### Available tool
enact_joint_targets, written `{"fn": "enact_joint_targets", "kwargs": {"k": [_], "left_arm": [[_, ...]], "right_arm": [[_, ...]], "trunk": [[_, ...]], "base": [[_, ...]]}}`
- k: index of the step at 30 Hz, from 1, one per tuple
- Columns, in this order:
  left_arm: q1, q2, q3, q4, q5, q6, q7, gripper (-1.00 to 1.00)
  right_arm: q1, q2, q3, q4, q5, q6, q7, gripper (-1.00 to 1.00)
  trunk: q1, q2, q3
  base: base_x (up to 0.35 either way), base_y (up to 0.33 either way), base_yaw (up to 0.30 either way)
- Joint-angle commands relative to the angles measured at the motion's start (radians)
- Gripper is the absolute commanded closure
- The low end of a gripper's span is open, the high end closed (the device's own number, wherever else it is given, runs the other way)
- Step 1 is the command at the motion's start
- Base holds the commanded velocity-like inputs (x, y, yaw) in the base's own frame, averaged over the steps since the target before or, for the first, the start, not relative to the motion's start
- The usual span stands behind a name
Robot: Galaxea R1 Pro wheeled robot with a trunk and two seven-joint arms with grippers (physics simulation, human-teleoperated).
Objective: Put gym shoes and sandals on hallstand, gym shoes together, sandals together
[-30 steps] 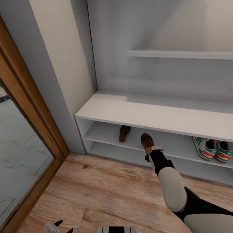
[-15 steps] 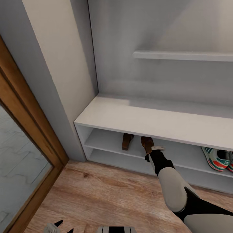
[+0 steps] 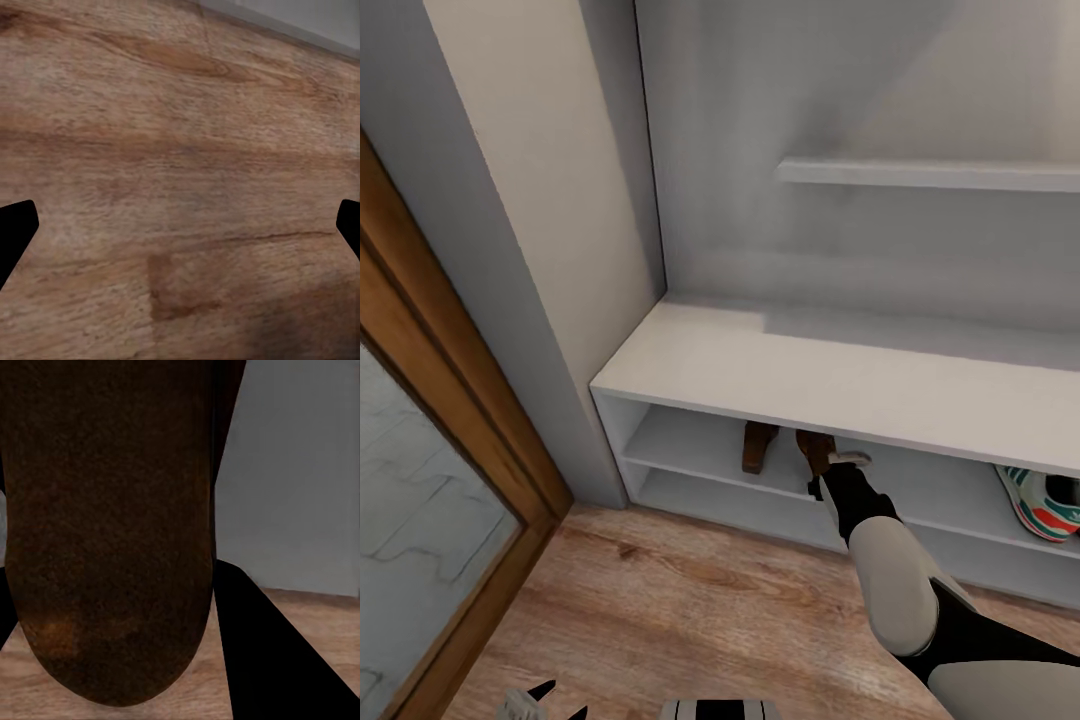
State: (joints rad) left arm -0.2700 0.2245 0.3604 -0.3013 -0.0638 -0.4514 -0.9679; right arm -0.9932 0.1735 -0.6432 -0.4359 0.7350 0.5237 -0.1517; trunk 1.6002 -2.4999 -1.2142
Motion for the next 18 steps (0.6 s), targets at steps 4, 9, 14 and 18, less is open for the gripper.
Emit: {"fn": "enact_joint_targets", "kwargs": {"k": [4,9,14,18], "left_arm": [[-0.001,-0.001,0.008,0.001,-0.007,-0.003,-0.005,-1.00],[-0.001,-0.001,0.008,0.001,-0.007,-0.003,-0.005,-1.00],[-0.001,-0.001,0.008,0.001,-0.007,-0.003,-0.005,-1.00],[-0.001,-0.001,0.008,0.001,-0.007,-0.003,-0.005,-1.00]], "right_arm": [[-0.001,0.001,-0.004,-0.001,-0.002,0.002,-0.003,1.00],[-0.001,0.001,-0.004,-0.001,-0.002,0.002,-0.004,1.00],[-0.001,0.001,-0.004,-0.001,-0.002,0.002,-0.004,1.00],[-0.001,0.001,-0.004,-0.001,-0.002,0.002,-0.003,1.00]], "trunk": [[0.000,0.000,-0.001],[0.000,0.000,-0.001],[0.000,0.000,-0.001],[0.000,0.000,-0.001]], "base": [[0.219,0.169,0.000],[0.103,0.076,0.000],[0.020,0.015,0.000],[0.004,0.003,0.000]]}}
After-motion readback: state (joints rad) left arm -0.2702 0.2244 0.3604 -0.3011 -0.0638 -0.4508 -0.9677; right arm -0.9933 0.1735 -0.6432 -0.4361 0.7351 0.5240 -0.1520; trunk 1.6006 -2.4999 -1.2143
